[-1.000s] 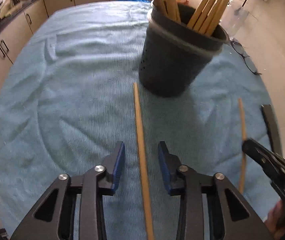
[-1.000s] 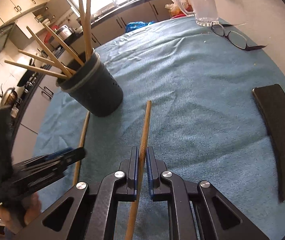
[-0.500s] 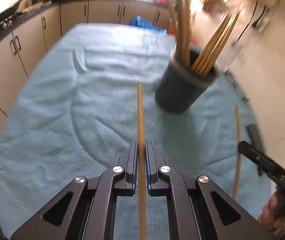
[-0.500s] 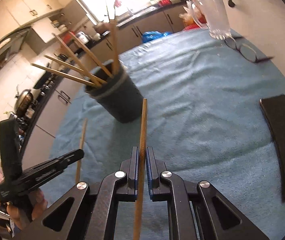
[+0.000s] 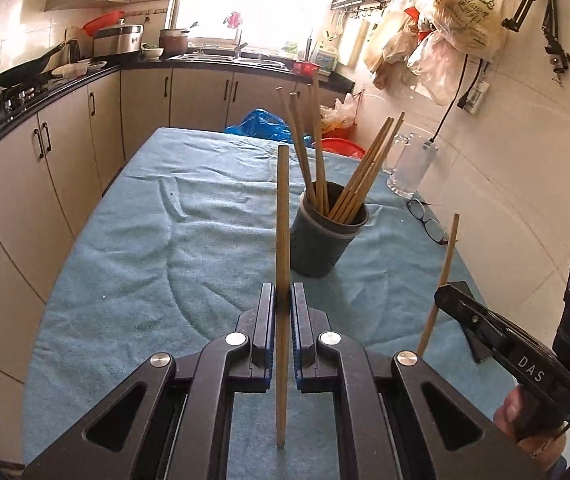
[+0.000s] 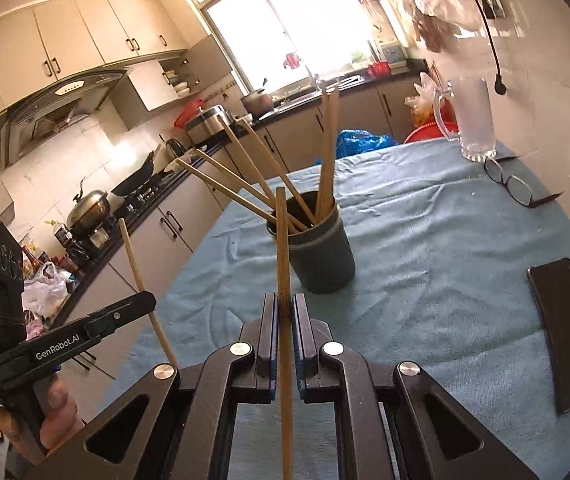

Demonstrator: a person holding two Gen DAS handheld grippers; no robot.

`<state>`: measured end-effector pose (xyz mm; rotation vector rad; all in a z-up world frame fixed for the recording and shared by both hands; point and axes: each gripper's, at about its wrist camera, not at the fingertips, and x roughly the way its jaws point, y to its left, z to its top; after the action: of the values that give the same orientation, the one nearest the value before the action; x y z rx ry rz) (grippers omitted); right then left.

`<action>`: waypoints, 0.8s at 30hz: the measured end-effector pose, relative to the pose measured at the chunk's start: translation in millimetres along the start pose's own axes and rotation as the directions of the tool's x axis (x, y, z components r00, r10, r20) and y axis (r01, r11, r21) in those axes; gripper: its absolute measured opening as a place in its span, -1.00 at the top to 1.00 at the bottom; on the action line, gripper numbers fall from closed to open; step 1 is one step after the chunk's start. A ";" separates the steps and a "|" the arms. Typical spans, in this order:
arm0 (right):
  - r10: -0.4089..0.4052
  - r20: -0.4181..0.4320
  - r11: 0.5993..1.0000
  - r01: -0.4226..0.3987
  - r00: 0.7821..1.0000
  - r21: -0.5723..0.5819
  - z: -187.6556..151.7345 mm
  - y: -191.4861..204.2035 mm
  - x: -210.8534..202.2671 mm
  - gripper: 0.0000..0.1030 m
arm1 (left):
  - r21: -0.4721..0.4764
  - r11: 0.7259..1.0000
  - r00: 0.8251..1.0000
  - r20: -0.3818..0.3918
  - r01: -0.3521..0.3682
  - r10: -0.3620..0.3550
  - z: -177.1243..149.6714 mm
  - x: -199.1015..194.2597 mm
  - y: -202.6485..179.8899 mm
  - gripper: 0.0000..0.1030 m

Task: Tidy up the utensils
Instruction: 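Lift both held chopsticks upright and carry them over the black holder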

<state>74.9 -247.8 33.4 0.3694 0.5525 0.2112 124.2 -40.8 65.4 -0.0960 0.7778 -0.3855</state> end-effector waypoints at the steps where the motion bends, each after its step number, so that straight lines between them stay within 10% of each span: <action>1: 0.002 0.009 1.000 -0.002 1.000 -0.002 -0.1 2.4 -2.2 0.85 | 0.000 1.000 1.000 0.000 0.001 -0.001 -0.6 -1.5 -0.2 0.87; 24: -0.004 0.076 1.000 0.005 0.997 -0.012 9.5 7.2 -19.6 0.85 | 0.009 1.000 0.999 0.033 0.015 -0.016 2.0 -18.7 -6.7 0.87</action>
<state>63.1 -249.6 53.0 0.3627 0.4765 0.1949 111.4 -40.2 80.8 -0.1002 0.7428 -0.4011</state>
